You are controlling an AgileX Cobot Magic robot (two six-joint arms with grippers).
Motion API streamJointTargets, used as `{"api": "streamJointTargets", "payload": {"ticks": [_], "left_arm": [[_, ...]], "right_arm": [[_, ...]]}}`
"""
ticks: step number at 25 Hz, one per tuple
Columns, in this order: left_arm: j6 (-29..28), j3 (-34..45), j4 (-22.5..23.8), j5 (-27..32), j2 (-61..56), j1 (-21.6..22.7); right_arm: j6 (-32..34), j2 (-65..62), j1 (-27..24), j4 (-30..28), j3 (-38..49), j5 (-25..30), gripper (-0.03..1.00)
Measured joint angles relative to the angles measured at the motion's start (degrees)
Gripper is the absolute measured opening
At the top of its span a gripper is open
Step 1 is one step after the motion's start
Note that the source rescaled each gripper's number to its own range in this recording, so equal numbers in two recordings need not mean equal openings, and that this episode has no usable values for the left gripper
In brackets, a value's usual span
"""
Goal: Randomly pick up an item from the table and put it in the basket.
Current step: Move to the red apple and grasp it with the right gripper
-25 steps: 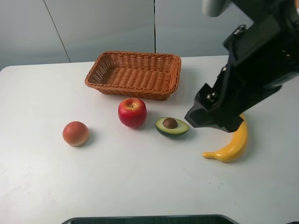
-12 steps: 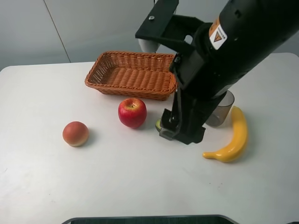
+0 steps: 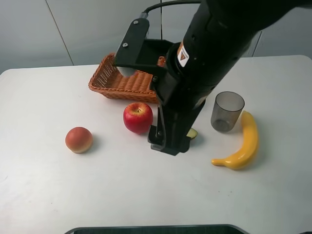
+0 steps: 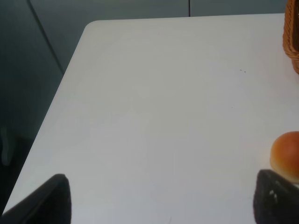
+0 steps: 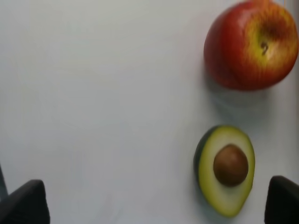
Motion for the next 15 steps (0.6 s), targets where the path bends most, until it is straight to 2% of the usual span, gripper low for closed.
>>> {"api": "streamJointTargets", "payload": {"ticks": [9,15], "left_arm": [[0.00,0.00,0.00,0.00,0.00,0.00],[-0.01,0.00,0.00,0.00,0.00,0.00]], "right_arm": [[-10.69,14.17,-0.64,1.50,-14.18,1.34,1.00],[-12.59,21.44,-3.34,2.70,-20.58,1.92,1.00]]}}
